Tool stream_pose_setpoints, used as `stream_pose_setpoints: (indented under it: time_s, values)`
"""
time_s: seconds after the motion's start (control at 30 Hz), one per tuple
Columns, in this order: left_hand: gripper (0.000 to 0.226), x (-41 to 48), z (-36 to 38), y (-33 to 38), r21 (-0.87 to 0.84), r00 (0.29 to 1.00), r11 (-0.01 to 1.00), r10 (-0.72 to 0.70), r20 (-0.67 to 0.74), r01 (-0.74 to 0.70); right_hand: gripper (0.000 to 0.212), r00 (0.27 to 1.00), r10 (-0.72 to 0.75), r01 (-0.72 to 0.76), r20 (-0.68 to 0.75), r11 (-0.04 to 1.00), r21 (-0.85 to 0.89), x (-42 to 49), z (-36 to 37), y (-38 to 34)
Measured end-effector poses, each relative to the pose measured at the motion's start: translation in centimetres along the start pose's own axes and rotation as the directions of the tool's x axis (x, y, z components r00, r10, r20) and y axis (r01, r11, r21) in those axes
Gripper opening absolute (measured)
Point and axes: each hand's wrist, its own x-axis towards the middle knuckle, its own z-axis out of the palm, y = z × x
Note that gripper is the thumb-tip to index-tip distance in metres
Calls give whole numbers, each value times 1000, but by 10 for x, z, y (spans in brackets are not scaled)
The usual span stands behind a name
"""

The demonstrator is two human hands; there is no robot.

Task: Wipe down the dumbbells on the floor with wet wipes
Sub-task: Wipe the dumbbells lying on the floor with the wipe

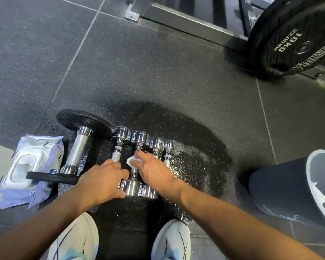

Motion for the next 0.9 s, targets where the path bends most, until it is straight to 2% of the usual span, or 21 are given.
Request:
stream_pose_setpoints:
  time_s: [0.17,0.3,0.37,0.4,0.47,0.6,0.7,0.9]
  values:
    - [55,2,1,0,-7,1000,1000,-2,1,2,66,997,-74,74,20,997,-8,-6,-7,-2]
    - [52,2,-2,1,-9,1000,1000,-1,5,1,54,994,-76,64,-76,986,-153,18,-21,14]
    - [52,1,-3,2,-6,1000,1000,-5,6,5,48,995,-79,65,-57,974,-218,24,-19,19]
    - [52,1,-3,2,-4,1000,1000,-6,5,6,48,995,-77,65,-55,978,-197,21,-15,17]
    - [53,1,-3,3,-3,1000,1000,-10,5,10,53,997,-60,59,-46,998,-32,4,-5,6]
    - [58,0,-3,3,-10,1000,1000,-22,1,22,56,982,-186,186,-17,978,93,-23,10,-4]
    - [58,0,-4,4,-1,1000,1000,-27,7,27,48,967,-250,248,42,968,40,-19,8,8]
    - [56,-1,-4,5,15,1000,1000,-23,19,23,32,994,-110,102,18,965,242,-18,8,9]
